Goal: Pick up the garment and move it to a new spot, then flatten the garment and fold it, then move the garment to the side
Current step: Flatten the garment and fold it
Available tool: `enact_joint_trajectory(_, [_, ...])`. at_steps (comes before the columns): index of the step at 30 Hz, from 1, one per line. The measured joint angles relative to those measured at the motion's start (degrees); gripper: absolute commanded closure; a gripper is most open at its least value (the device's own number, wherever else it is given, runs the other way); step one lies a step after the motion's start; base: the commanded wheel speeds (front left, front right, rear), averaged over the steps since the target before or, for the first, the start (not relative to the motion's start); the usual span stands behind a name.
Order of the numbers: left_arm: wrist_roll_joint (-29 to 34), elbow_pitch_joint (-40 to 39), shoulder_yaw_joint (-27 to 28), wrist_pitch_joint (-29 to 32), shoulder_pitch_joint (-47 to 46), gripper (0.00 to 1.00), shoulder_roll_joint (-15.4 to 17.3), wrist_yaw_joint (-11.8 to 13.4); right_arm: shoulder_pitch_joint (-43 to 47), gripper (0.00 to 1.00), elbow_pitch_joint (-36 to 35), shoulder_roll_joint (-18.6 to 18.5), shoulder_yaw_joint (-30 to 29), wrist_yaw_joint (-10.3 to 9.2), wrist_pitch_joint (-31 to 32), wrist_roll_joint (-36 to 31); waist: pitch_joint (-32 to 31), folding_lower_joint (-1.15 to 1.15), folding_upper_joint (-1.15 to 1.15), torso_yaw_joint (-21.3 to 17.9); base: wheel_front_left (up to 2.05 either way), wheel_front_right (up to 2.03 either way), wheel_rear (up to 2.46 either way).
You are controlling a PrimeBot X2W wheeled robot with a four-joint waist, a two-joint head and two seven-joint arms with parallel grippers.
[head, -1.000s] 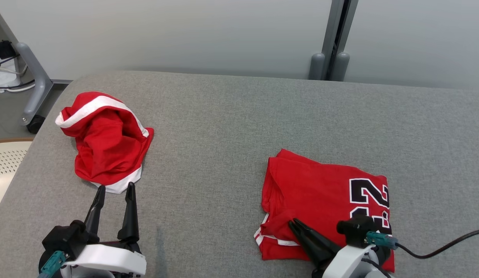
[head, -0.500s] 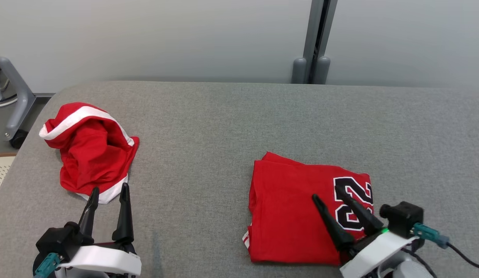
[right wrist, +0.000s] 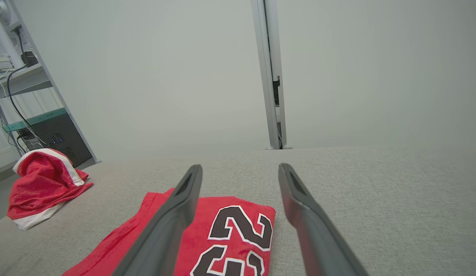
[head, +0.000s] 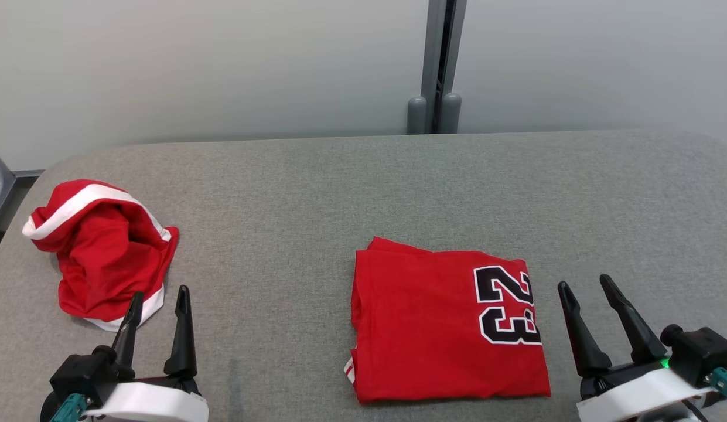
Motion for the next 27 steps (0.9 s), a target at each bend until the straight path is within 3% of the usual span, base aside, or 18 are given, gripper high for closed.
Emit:
enact_joint_trajectory(13, [4.07, -1.44, 0.88, 0.00, 3.18, 0.00, 0.01, -0.24, 5.76, 0.00, -3.00, 2.61, -6.01, 0.00, 0.00, -5.16, -1.49, 0.00, 0.00, -2.81, 0.00, 0.00, 0.00])
enact_joint_trajectory(27, [6.67, -4.45, 1.40, 0.00, 7.47, 0.00, 0.09, -0.83, 7.49, 0.00, -2.09, 3.47, -7.68, 0.00, 0.00, -5.84, -2.73, 0.00, 0.00, -1.99, 0.00, 0.00, 0.00])
